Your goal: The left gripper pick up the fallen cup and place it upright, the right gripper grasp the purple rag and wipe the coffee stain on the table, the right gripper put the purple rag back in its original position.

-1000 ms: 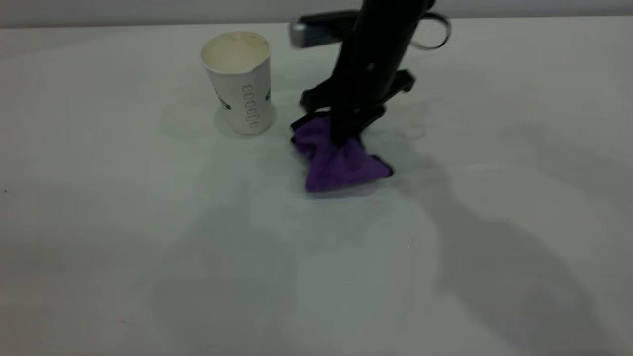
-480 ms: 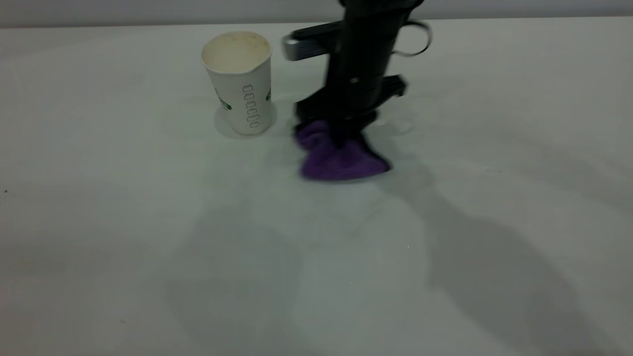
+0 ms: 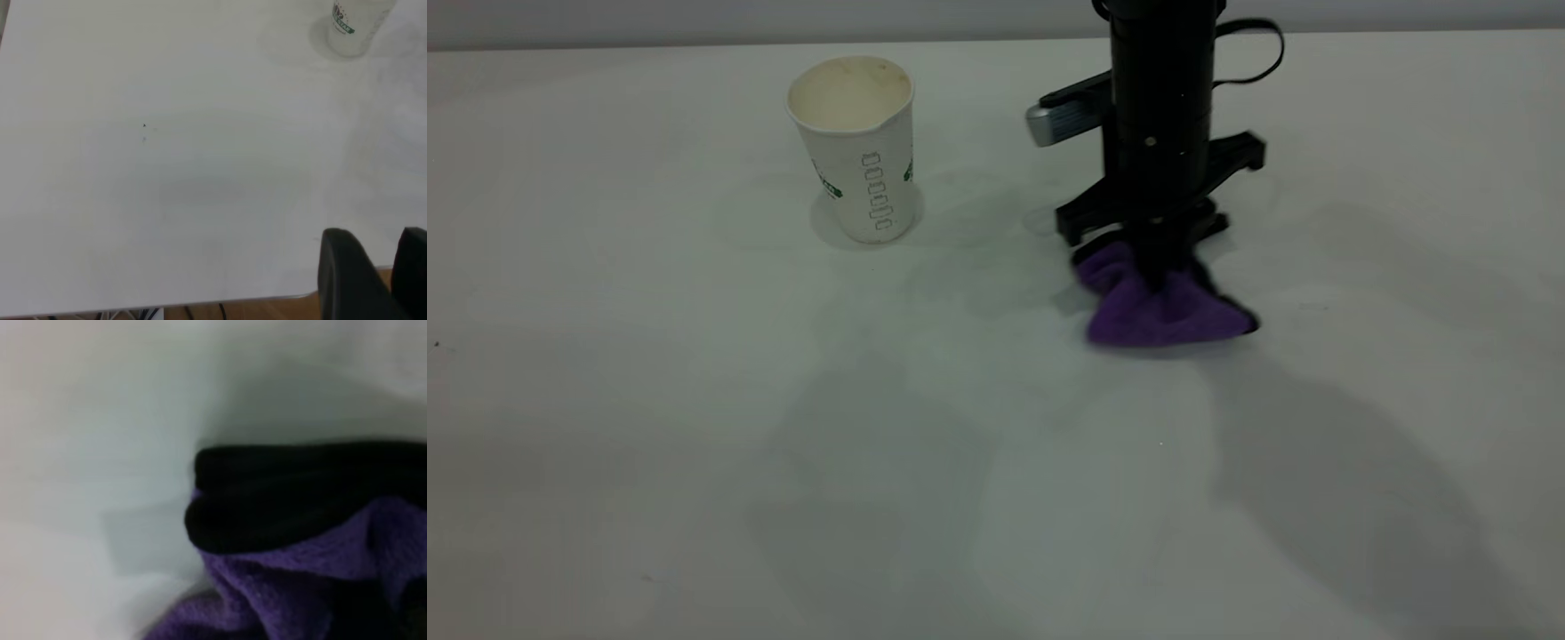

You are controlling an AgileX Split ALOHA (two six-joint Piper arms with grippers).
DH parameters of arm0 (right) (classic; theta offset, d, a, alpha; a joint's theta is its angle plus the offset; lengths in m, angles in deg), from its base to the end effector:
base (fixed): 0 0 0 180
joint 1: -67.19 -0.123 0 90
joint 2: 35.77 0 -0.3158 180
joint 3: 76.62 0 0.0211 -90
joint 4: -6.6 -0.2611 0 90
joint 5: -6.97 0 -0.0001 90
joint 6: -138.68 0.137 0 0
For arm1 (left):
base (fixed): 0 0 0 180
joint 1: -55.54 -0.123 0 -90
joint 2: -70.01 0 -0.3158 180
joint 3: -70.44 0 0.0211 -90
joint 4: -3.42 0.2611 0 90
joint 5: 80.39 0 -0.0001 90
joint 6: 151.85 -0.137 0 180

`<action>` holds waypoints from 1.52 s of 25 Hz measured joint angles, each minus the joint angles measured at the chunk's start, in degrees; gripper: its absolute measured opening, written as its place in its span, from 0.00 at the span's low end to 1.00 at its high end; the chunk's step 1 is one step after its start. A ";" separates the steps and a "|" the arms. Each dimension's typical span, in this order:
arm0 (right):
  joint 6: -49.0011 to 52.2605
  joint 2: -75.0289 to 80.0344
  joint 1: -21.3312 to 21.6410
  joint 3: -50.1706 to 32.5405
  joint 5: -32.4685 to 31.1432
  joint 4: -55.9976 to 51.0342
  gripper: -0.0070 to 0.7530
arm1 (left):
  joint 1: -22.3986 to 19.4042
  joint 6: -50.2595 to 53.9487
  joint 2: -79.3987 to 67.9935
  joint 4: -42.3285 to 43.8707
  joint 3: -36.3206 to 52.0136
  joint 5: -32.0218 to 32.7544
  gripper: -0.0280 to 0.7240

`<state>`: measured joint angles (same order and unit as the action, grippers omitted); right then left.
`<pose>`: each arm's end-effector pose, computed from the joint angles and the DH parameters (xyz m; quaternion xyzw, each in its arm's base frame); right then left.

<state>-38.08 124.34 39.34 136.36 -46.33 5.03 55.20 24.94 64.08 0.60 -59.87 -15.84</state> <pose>0.4555 0.2441 -0.0473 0.2051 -0.9787 -0.0095 0.0066 0.0078 -0.0060 0.2517 0.0236 0.8662 -0.0091 0.4991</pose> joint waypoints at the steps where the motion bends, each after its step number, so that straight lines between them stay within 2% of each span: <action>1: -1.49 0.00 -0.40 0.00 1.16 -2.33 0.09 | 0.00 0.00 0.00 0.00 0.00 0.00 0.35; 5: -4.42 -0.07 -1.34 0.00 7.99 -6.13 0.09 | 0.00 0.00 0.00 0.00 0.00 0.00 0.35; 9: -1.97 -0.07 0.72 0.00 8.27 -6.15 0.09 | 0.00 0.00 0.00 0.00 0.00 0.00 0.35; 18: -0.14 -0.13 12.68 0.09 4.36 1.14 0.09 | 0.00 0.00 0.00 0.00 0.00 0.00 0.35; 25: -0.14 -0.17 19.24 0.17 -1.25 5.31 0.12 | 0.00 0.00 0.00 0.00 0.00 0.00 0.35; 27: -0.20 -0.37 19.87 0.17 -2.12 5.48 0.18 | 0.00 0.00 0.00 0.00 0.00 0.00 0.35; 29: -0.55 -0.85 20.13 0.03 -2.78 5.68 0.31 | 0.00 0.00 0.00 0.00 0.00 0.00 0.35; 33: -3.24 -4.25 20.13 -0.07 -5.68 5.73 0.78 | 0.00 0.00 0.00 0.00 0.00 0.00 0.35; 34: -4.04 -5.92 20.13 -0.07 -6.65 5.73 0.86 | 0.00 0.00 0.00 0.00 0.00 0.00 0.35; 36: -4.61 -9.58 20.13 -0.07 -9.66 5.73 0.94 | 0.00 0.00 0.00 0.00 0.00 0.00 0.35; 38: -4.80 -14.14 20.13 -0.07 -13.14 5.78 0.96 | 0.00 0.00 0.00 0.00 0.00 0.00 0.35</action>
<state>-42.88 110.20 59.48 136.29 -59.48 10.80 55.20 24.94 64.08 0.60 -59.87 -15.84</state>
